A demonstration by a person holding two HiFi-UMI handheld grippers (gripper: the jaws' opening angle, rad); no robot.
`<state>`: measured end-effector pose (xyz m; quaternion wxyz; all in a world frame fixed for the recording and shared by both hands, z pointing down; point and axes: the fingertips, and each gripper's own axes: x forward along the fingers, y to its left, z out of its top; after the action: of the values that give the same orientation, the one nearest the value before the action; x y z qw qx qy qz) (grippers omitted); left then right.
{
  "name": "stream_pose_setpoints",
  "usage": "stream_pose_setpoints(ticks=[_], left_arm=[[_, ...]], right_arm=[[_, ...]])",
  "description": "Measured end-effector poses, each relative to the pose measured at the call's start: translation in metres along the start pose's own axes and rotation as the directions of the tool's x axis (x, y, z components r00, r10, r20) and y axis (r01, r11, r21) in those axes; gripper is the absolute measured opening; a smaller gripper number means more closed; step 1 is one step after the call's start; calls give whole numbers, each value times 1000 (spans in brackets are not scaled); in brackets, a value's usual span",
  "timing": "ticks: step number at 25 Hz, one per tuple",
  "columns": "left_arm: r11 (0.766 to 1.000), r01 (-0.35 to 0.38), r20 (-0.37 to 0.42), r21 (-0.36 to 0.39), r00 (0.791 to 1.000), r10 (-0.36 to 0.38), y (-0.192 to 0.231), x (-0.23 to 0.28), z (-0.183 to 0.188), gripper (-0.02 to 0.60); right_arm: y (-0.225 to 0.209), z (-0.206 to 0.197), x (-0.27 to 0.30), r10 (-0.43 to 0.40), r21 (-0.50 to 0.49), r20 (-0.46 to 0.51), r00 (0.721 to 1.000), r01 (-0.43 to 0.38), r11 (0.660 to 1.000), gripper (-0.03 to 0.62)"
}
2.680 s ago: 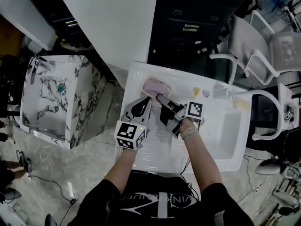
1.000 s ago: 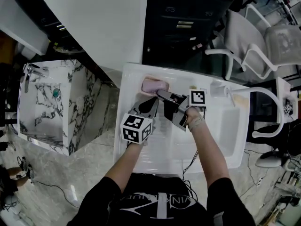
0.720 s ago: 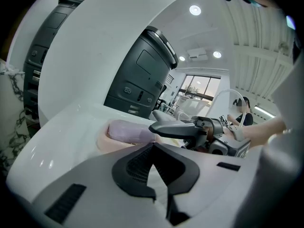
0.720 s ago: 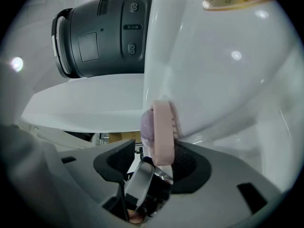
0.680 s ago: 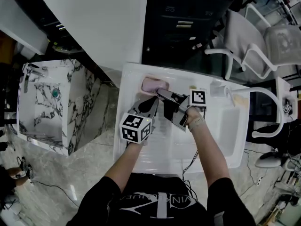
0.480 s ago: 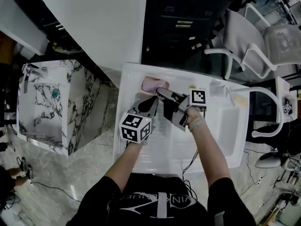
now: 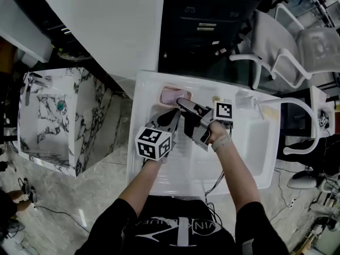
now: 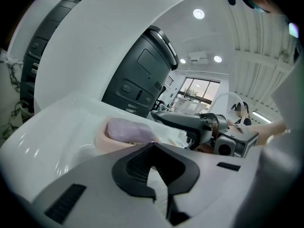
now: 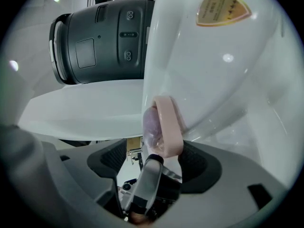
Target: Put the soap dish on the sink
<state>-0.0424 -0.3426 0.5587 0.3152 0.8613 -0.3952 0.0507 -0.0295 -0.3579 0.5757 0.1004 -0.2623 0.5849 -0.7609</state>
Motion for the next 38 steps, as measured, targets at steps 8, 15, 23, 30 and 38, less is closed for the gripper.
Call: stream_pose_setpoints(ticks=[8,15,23,30,38], left_arm=[[1000,-2,0,-24,1000,2,2,6,-2,15],[999,-13,25,-38,1000,14,6,8,5,14],[999,-4,29,-39,1000,5,3,3,10,15],[1000,-4,47,-28,999,5,1,-6,18,14],[999,-43,60,-11,997,44,6,-19,26,15]], right_arm=[[-10,-5,-5,4,20,5,1000,-4,1000,314],[-10,-11,-8,26,54,0,1000,-26,998,313],[-10,-3,-9,49,63,41,998,-52,997,313],[-9,-2,-8,51,54,49,997,-54,997,313],[-5,-11,-11,63,32,34,997,-64,997,311]])
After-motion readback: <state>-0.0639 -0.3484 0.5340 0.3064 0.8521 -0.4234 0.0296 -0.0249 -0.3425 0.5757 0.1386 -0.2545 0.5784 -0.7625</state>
